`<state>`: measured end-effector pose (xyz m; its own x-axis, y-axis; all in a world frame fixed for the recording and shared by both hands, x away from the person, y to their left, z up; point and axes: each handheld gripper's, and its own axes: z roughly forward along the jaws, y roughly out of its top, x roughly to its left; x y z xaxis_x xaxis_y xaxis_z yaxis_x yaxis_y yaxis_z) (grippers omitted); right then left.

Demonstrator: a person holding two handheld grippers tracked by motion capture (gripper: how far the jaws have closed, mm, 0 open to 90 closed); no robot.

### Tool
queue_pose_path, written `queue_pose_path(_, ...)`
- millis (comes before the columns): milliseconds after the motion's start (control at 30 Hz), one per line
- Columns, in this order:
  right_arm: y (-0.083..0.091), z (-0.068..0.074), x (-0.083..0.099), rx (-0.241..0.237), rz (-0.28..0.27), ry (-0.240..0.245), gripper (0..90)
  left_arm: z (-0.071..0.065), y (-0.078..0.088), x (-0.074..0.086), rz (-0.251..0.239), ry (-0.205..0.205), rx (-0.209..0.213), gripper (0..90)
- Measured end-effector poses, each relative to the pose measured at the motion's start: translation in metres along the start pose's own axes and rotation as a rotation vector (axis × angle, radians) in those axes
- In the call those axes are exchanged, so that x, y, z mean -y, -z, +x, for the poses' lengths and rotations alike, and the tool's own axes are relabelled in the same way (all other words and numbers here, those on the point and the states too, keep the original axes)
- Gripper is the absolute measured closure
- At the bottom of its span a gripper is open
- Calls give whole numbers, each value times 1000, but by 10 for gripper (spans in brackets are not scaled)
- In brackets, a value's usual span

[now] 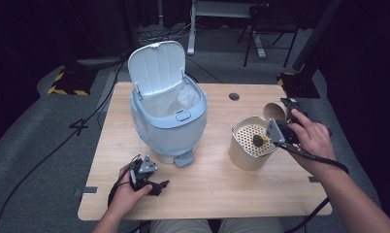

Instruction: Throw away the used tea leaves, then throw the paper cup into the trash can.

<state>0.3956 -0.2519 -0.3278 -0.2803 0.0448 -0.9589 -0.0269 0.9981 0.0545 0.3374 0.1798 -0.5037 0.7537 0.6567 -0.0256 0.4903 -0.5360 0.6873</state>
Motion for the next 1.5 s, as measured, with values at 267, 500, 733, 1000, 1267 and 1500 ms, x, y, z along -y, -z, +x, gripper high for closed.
queue_pose_path(267, 4, -16, 21, -198, -80, -506, 282, 4, -4, -4, 3, -12, 7, 139)
queue_pose_path(500, 2, -25, 36, -393, -136, -874, 282, 3, -3, -3, 2, -15, 0, 146)
queue_pose_path(733, -1, -34, 37, -448, -172, -952, 282, 1, 1, 1, 1, -11, -2, 154)
queue_pose_path(1000, -5, -51, 18, -474, -209, -935, 282, 1, 6, 6, 0, 0, -10, 154)
queue_pose_path(1267, -14, -76, -15, -506, -287, -923, 282, -2, 7, 7, -1, 25, -34, 154)
queue_pose_path(1500, -19, -93, -44, -521, -346, -916, 282, -3, 7, 7, -3, 30, -37, 153)
